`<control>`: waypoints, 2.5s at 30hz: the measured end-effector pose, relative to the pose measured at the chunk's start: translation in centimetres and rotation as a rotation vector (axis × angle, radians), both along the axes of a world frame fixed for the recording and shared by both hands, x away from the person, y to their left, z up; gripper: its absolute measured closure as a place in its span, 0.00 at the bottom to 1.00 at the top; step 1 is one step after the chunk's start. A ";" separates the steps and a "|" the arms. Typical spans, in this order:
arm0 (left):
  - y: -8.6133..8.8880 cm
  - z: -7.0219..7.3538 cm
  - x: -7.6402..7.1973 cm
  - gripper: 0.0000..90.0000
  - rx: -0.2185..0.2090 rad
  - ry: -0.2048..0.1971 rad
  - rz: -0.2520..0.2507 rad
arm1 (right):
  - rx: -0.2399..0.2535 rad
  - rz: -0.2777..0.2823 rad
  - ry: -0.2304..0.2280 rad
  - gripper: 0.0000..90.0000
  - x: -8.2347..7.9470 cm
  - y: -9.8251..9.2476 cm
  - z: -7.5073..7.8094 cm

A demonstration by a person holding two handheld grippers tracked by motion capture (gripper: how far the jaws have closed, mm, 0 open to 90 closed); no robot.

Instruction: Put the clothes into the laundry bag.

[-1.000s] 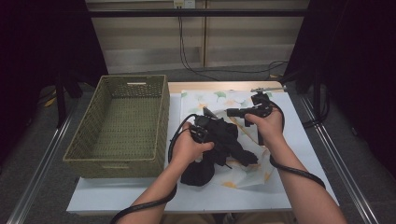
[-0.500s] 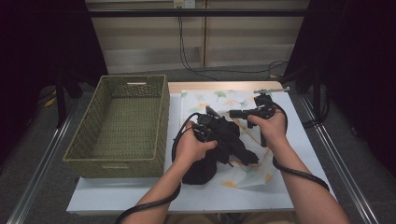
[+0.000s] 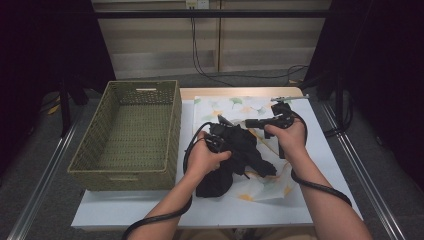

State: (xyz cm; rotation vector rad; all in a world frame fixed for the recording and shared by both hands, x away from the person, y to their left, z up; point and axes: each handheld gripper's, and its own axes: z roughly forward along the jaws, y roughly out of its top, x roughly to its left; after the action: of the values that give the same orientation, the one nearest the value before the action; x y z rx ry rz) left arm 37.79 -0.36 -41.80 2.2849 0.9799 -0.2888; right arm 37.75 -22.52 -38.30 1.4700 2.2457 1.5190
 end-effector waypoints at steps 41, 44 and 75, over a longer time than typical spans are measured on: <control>1.2 -1.9 -2.4 0.39 0.052 -0.114 -0.020 | -0.032 0.020 0.000 1.00 0.1 1.2 -0.1; 0.7 -2.3 -2.6 0.43 0.060 -0.118 -0.027 | -0.029 0.018 0.001 1.00 0.1 1.2 -0.1; 0.4 -0.2 -1.4 0.91 -0.023 -0.103 -0.015 | -0.020 0.020 0.005 1.00 -0.1 1.2 -0.2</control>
State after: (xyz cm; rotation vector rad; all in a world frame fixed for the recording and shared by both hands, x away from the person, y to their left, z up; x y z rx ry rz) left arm 36.37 0.00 -42.02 2.2632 0.9030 -0.1851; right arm 37.69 -21.30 -38.51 1.4522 2.2789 1.4961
